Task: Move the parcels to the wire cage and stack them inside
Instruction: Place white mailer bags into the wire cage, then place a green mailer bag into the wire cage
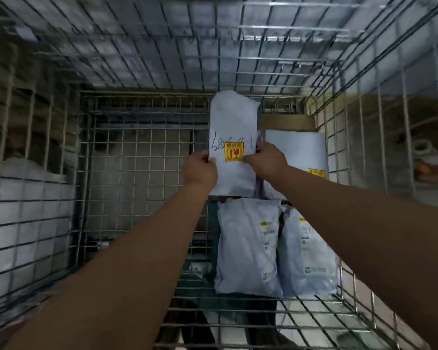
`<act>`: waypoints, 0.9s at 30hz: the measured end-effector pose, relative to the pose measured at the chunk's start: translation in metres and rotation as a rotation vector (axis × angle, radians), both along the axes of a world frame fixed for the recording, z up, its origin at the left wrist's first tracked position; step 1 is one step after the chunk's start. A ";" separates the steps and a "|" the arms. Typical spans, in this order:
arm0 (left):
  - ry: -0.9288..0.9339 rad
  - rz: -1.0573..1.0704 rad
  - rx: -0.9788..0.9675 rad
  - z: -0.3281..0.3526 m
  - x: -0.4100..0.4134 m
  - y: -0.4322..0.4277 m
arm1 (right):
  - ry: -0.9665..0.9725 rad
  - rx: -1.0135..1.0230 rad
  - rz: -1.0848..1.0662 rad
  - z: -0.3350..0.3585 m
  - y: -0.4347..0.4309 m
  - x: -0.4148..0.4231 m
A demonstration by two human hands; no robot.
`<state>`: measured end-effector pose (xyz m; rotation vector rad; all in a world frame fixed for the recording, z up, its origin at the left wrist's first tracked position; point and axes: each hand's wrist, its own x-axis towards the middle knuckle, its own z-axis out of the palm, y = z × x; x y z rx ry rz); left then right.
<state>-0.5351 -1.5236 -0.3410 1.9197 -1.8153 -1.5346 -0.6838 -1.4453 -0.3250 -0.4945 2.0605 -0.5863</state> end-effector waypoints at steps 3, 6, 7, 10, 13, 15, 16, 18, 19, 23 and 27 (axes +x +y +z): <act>-0.043 -0.018 -0.024 -0.017 -0.004 0.001 | 0.002 0.000 0.013 -0.016 0.001 -0.002; -0.023 -0.024 0.028 -0.023 -0.009 0.005 | -0.017 0.048 -0.017 -0.022 -0.001 -0.008; -0.002 -0.031 0.045 -0.024 -0.011 0.007 | -0.021 0.063 -0.013 -0.023 -0.001 -0.010; 0.019 -0.059 0.036 -0.026 -0.014 0.012 | -0.037 0.100 0.011 -0.022 -0.002 -0.015; -0.016 -0.072 0.059 -0.023 -0.015 0.009 | -0.053 0.118 -0.009 -0.016 -0.001 -0.014; -0.068 -0.102 0.070 -0.015 -0.014 0.007 | 0.003 0.118 -0.043 -0.007 0.003 -0.011; -0.082 -0.102 0.071 -0.008 -0.012 0.007 | 0.033 0.108 -0.068 0.000 0.005 -0.008; -0.081 -0.088 0.053 0.012 -0.004 0.008 | 0.060 0.062 -0.109 0.018 0.011 -0.001; -0.072 -0.097 0.031 0.024 0.002 0.009 | 0.052 0.038 -0.122 0.029 0.013 0.005; 0.055 -0.078 0.061 0.087 0.025 0.010 | -0.077 -0.051 -0.157 0.092 0.016 0.037; 0.181 -0.025 0.156 0.173 0.049 0.016 | -0.251 -0.146 -0.209 0.175 0.028 0.078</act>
